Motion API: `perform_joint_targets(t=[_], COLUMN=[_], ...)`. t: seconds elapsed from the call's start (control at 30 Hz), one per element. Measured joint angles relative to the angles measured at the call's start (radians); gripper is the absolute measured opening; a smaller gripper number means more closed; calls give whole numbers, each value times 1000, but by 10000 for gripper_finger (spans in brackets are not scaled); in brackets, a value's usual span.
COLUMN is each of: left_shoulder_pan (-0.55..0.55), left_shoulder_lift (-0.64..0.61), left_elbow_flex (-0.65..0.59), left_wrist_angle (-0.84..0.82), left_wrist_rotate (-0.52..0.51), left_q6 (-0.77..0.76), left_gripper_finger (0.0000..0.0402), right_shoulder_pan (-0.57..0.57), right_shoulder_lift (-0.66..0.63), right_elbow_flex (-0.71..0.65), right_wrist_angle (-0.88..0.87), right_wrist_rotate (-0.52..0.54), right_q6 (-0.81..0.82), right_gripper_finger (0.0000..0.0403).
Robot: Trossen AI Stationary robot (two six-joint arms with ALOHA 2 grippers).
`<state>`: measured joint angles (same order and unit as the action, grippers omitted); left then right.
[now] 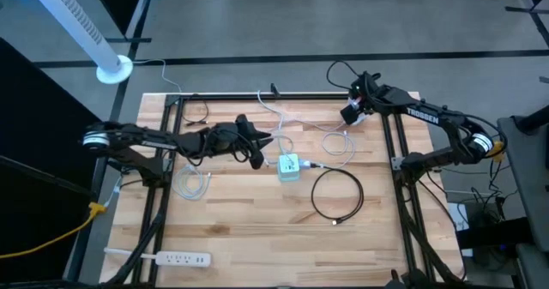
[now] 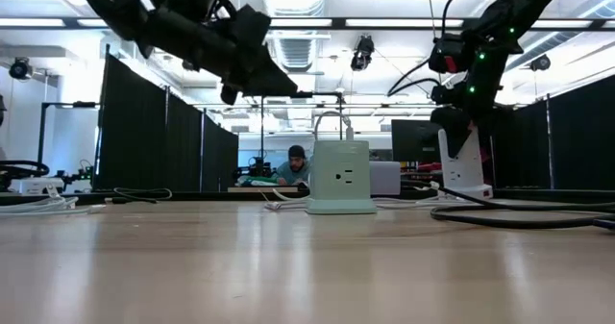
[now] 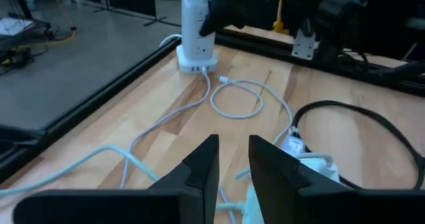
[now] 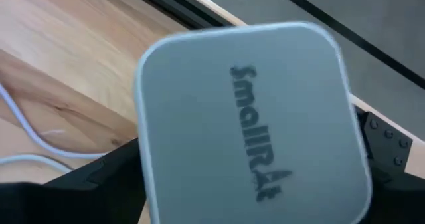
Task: Insert USB
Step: Move the top white outlet to the top right of the table
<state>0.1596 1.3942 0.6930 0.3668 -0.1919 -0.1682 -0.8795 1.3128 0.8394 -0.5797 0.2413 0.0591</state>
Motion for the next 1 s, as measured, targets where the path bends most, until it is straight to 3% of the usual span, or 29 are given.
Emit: perform_joint_targets(t=[0.27, 0.53, 1.0], left_shoulder_pan=[0, 0, 0], left_shoulder_lift=[-34, -34, -33], left_elbow_flex=[0, 0, 0], left_wrist_angle=[-18, -19, -18], left_wrist_rotate=[-5, -7, -7], left_q6=[-10, -15, -16], left_gripper_finger=[70, 70, 70], right_shoulder_pan=[0, 0, -5], right_shoulder_lift=[0, 0, -3], right_elbow_flex=[1, 2, -12], right_wrist_angle=[7, -30, -24], right_wrist_rotate=[9, 28, 59], right_q6=[-45, -64, -112], right_gripper_finger=[303, 329, 331])
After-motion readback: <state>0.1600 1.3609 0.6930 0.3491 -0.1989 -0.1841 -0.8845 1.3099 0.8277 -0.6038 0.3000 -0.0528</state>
